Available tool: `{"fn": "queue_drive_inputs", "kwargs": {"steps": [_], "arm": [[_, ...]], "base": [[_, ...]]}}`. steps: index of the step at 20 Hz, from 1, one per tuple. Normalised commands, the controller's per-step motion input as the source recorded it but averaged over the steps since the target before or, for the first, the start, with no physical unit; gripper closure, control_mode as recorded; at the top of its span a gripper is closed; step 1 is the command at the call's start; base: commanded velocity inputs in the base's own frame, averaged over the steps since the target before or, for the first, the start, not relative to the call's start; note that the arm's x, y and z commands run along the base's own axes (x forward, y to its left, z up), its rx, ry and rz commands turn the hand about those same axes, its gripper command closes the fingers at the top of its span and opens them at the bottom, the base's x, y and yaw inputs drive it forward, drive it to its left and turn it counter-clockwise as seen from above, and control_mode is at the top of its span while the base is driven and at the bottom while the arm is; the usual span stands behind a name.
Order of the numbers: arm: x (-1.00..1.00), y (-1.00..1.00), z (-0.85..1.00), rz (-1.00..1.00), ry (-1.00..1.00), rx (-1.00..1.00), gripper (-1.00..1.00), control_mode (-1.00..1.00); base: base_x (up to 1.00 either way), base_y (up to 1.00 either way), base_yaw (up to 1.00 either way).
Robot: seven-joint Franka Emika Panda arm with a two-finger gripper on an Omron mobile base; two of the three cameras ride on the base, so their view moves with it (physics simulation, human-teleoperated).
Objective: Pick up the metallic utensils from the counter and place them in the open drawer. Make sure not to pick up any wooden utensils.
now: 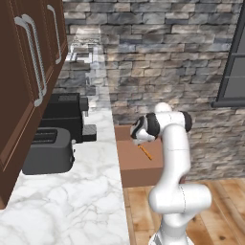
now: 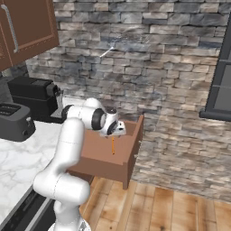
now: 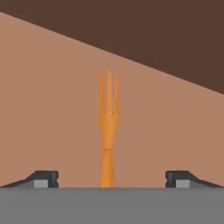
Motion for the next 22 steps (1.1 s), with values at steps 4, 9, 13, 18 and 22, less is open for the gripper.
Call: {"fn": "queue_drive_inputs", "kwargs": {"steps": [4,9,13,18,22], "arm": [[-0.94,-0.14,1.0,0.0,0.05,0.0,-1.0,-1.0],[-1.0,-0.25,1.0,0.0,0.07,0.0,-1.0,-1.0],[-1.0,-0.12,0.89,0.0,0.01,0.0,-1.0,-1.0],[-1.0,-0.15,0.84,0.0,0.0,0.0,-1.0,-1.0],[-1.0,-0.13,1.0,0.0,0.0,0.0,-1.0,-1.0]], "base": [[0.0,0.0,0.0],[0.0,0.0,0.0],[0.0,0.0,0.0],[0.0,0.0,0.0],[0.0,0.0,0.0]]}}
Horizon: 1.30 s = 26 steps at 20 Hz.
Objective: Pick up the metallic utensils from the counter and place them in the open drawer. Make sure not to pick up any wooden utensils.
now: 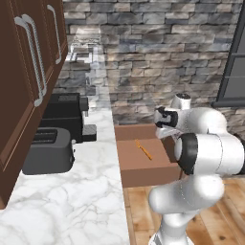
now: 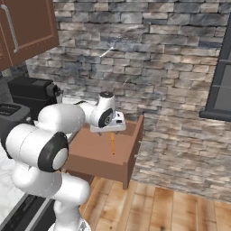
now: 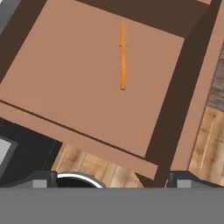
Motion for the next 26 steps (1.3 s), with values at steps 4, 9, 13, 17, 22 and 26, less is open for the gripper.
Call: {"fn": "queue_drive_inputs", "kwargs": {"steps": [4,9,13,17,22,26], "arm": [[-1.0,-0.01,0.82,0.0,0.0,0.0,-1.0,-1.0],[-0.75,0.0,0.51,0.0,0.0,0.0,-1.0,-1.0],[-0.25,0.02,0.46,0.0,0.02,0.0,-1.0,-1.0],[-0.01,0.03,0.31,0.0,0.13,0.0,-1.0,-1.0],[-0.66,0.01,0.05,0.0,0.13,0.0,-1.0,-1.0],[-1.0,0.0,0.0,0.0,0.08,0.0,-1.0,-1.0]], "base": [[0.0,0.0,0.0],[0.0,0.0,0.0],[0.0,0.0,0.0],[0.0,0.0,0.0],[0.0,0.0,0.0],[0.0,0.0,0.0]]}}
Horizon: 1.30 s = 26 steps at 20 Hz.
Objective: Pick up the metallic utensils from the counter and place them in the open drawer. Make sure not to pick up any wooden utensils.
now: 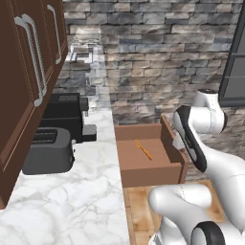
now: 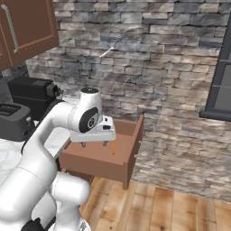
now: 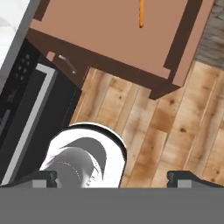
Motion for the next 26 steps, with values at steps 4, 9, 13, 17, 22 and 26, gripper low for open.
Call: {"fn": "queue_drive_inputs", "kwargs": {"steps": [4,9,13,17,22,26], "arm": [[-0.25,0.0,0.0,0.0,0.02,0.0,-1.0,1.0],[0.0,0.0,0.0,0.0,0.0,0.0,-1.0,1.0],[0.0,0.0,0.0,0.0,0.0,0.0,-1.0,1.0],[0.0,0.0,0.0,0.0,0.0,0.0,-1.0,1.0],[0.0,0.0,0.0,0.0,0.0,0.0,-1.0,1.0],[0.0,0.0,0.0,0.0,0.0,0.0,-1.0,1.0]], "base": [[-0.75,-0.05,0.0],[-0.86,-0.42,-0.02],[-0.51,-0.97,-0.1],[-0.25,-1.0,-0.06],[-0.18,-1.0,-0.01],[-0.63,-1.0,0.0]]}}
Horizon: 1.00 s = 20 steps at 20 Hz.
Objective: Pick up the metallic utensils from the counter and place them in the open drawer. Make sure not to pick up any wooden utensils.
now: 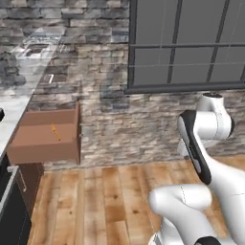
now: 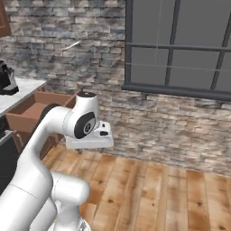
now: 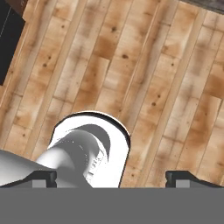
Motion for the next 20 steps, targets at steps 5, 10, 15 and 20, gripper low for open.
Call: {"fn": "queue_drive_inputs", "kwargs": {"steps": [5,10,15,20], "arm": [[0.0,0.0,0.0,0.0,0.0,0.0,-1.0,1.0],[0.0,0.0,0.0,0.0,0.0,0.0,-1.0,1.0],[0.0,0.0,0.0,0.0,0.0,0.0,-1.0,1.0],[0.0,0.0,0.0,0.0,0.0,0.0,-1.0,1.0]], "base": [[-1.0,-0.73,0.0],[-1.0,-0.32,0.03],[-1.0,-0.02,0.04],[-1.0,0.0,0.01]]}}
